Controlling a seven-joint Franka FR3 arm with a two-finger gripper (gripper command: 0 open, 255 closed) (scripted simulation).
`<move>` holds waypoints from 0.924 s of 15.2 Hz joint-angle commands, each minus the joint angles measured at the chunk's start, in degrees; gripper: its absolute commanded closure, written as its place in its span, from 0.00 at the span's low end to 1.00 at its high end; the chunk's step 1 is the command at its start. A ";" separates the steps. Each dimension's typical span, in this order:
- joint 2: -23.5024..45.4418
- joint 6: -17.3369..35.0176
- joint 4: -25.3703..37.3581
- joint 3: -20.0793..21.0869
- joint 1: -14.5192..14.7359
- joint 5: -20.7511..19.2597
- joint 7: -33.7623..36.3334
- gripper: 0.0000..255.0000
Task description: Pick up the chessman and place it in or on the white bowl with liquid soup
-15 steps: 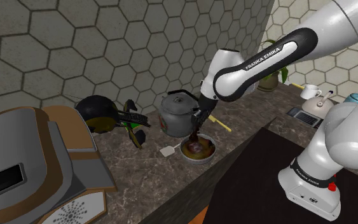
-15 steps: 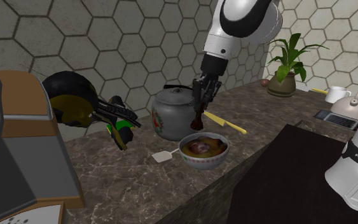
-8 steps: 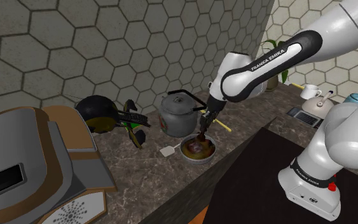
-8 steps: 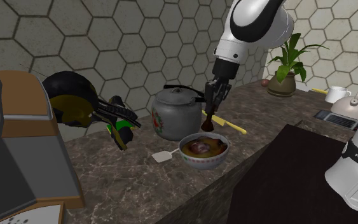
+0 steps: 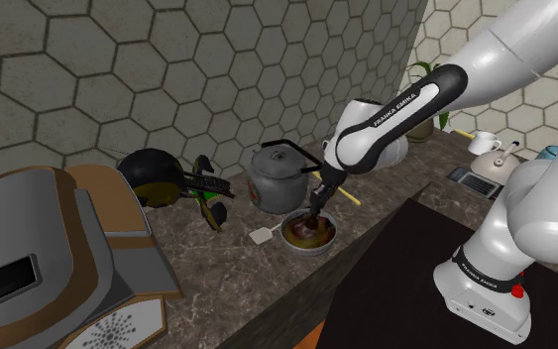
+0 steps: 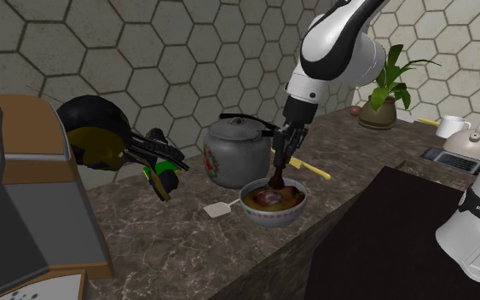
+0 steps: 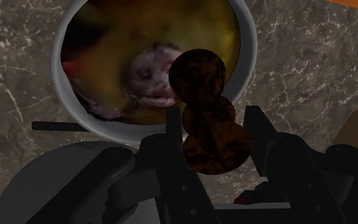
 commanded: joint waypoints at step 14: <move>6.83 5.89 0.62 0.35 1.14 7.13 -6.66 1.00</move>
